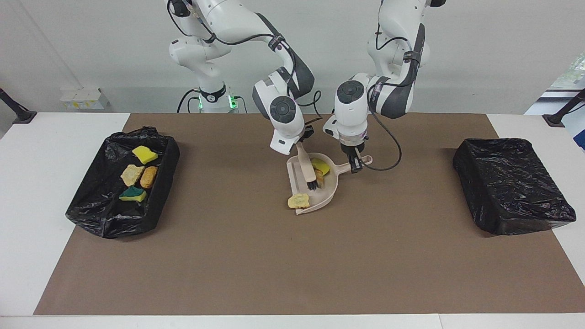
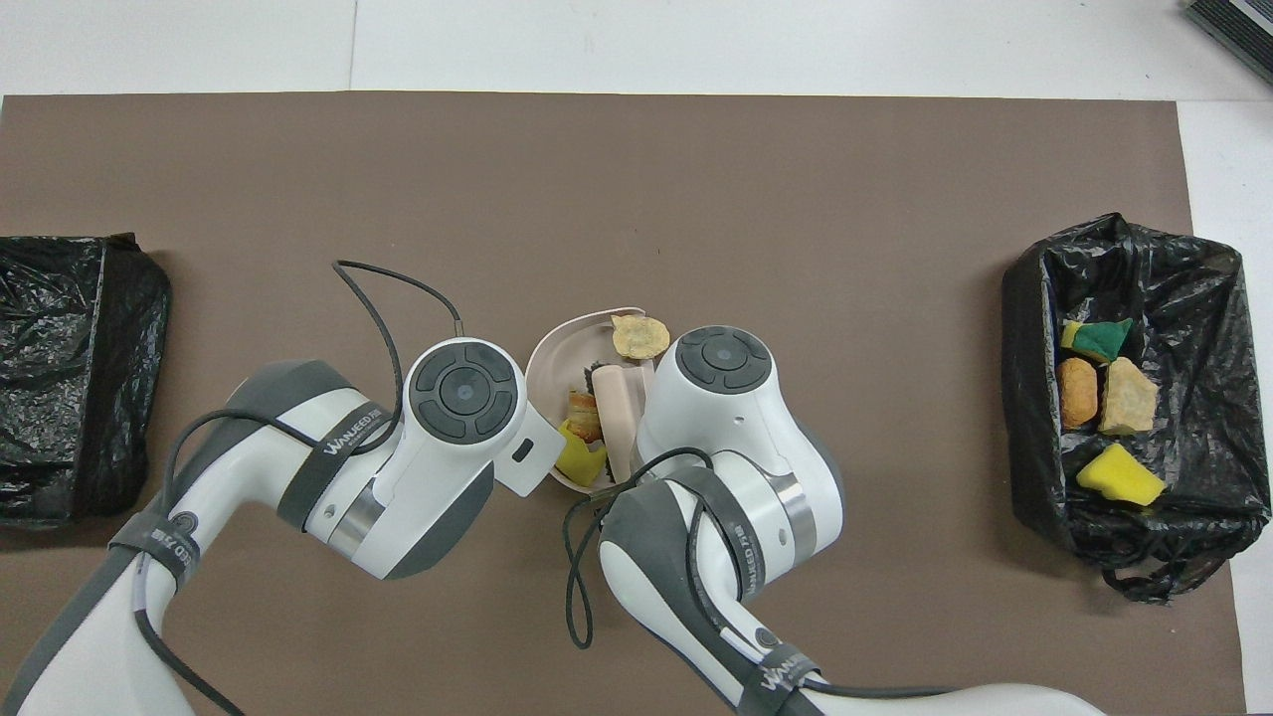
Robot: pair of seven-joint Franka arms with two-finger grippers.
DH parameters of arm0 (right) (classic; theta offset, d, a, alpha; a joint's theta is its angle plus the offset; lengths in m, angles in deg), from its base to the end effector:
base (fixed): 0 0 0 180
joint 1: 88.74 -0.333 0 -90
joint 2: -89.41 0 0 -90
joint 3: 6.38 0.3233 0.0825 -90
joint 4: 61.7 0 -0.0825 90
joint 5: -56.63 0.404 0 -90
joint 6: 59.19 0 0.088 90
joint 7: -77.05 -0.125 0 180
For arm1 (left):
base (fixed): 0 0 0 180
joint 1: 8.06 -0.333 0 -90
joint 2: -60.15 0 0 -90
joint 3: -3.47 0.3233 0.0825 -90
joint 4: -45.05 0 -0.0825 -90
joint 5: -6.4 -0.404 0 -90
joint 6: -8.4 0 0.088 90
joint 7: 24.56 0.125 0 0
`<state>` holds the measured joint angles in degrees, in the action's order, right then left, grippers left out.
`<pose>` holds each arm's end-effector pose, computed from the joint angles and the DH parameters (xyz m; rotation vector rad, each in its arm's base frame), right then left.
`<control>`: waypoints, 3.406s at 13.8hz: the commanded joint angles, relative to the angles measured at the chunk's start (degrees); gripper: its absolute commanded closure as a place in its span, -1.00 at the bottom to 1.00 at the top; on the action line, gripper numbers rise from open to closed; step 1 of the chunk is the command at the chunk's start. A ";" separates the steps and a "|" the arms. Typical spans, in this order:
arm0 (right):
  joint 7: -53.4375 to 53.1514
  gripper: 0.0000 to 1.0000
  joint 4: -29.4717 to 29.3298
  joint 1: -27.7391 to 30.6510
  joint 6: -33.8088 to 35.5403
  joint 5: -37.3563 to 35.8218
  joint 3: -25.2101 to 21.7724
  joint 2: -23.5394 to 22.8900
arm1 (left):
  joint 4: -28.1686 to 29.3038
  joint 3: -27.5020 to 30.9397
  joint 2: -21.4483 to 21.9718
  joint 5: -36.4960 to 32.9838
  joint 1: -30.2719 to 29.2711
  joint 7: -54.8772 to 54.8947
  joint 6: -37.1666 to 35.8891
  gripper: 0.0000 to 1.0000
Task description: Sweep and dump trash in bin
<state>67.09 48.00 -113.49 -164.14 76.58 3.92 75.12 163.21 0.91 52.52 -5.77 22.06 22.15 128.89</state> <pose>0.4629 0.3619 0.3302 -2.8312 -0.4169 0.6444 0.4935 -0.3004 0.3417 -2.1766 2.0318 0.1672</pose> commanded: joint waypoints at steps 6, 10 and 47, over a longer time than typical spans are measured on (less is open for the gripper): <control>3.98 1.00 0.43 9.62 10.47 -12.81 0.07 6.74 | 1.99 0.01 0.95 -0.66 -0.94 0.49 2.28 1.00; 5.04 1.00 0.34 13.75 11.17 -22.40 0.07 5.94 | 3.66 0.01 1.13 -0.66 -2.17 3.28 7.91 1.00; -22.82 1.00 7.73 -10.41 0.45 5.95 0.42 3.74 | -31.04 1.59 -3.52 5.42 -66.33 76.95 -7.64 1.00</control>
<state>43.93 55.46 -124.31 -164.89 78.82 4.28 77.91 138.08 3.25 52.20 2.19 -43.29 97.12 122.09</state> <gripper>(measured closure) 0.736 0.683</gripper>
